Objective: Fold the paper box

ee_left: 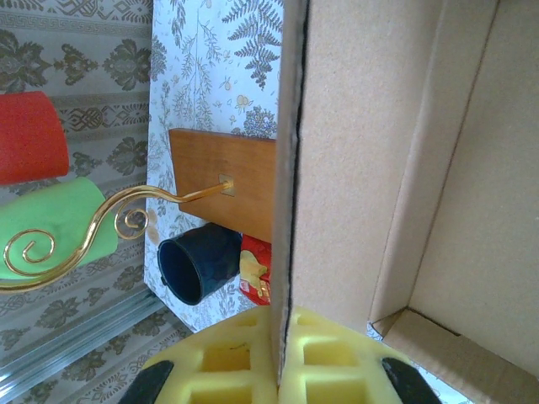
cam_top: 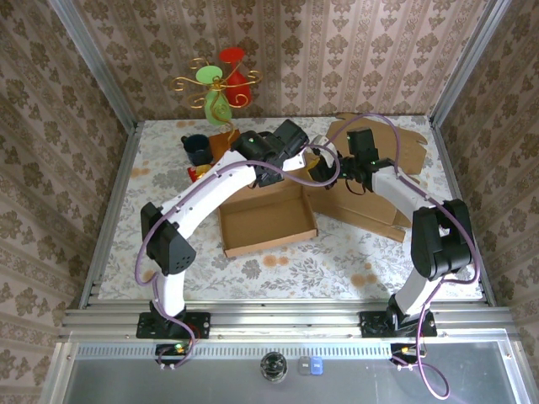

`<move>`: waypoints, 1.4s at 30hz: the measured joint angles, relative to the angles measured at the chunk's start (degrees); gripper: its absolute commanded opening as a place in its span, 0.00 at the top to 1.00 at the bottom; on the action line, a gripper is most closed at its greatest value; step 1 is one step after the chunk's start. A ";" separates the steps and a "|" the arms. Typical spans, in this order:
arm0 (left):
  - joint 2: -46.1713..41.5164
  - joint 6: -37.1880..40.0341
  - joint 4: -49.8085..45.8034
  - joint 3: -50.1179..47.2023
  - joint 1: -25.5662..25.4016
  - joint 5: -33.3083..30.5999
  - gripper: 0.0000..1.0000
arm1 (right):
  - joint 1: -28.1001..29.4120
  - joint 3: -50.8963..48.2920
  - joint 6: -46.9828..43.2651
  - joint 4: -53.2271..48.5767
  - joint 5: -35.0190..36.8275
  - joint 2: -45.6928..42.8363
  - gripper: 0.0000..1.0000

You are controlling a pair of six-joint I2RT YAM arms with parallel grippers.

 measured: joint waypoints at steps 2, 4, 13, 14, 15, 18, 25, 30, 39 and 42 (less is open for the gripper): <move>0.00 -0.22 0.00 0.02 0.00 -0.20 1.00 | 0.07 0.00 -0.17 0.07 0.20 0.00 1.00; 0.00 -0.68 -0.02 0.13 0.00 -0.37 0.79 | 0.17 0.00 -0.37 0.17 0.52 -0.02 1.00; -1.42 -14.53 -0.52 4.09 1.01 -1.42 0.30 | 0.42 -1.20 -1.44 0.50 2.58 -0.20 1.00; -2.05 -16.44 -1.09 4.07 1.42 -1.44 0.29 | 0.42 -1.25 -1.46 0.50 2.58 -0.22 1.00; -3.43 -19.02 -1.51 3.56 2.10 -1.42 0.29 | 0.42 -1.29 -1.49 0.57 2.58 -0.26 1.00; -10.84 -26.05 -1.62 -2.27 4.59 -1.40 0.21 | 0.42 -1.38 -1.64 0.83 2.60 -0.31 1.00; -37.20 -42.93 -1.60 -26.10 18.23 3.48 0.17 | 0.37 -1.60 -1.64 1.16 2.60 -0.33 1.00; -49.31 -47.08 0.35 -44.83 29.81 13.64 0.34 | 0.37 -1.95 -1.64 1.55 2.60 -0.35 1.00; -50.80 -43.39 14.05 -59.17 41.00 28.94 0.37 | 0.35 -1.95 -1.64 1.57 2.60 -0.35 1.00; -48.57 -41.40 19.98 -59.10 41.24 31.71 0.34 | 0.35 -1.95 -1.64 1.57 2.60 -0.35 1.00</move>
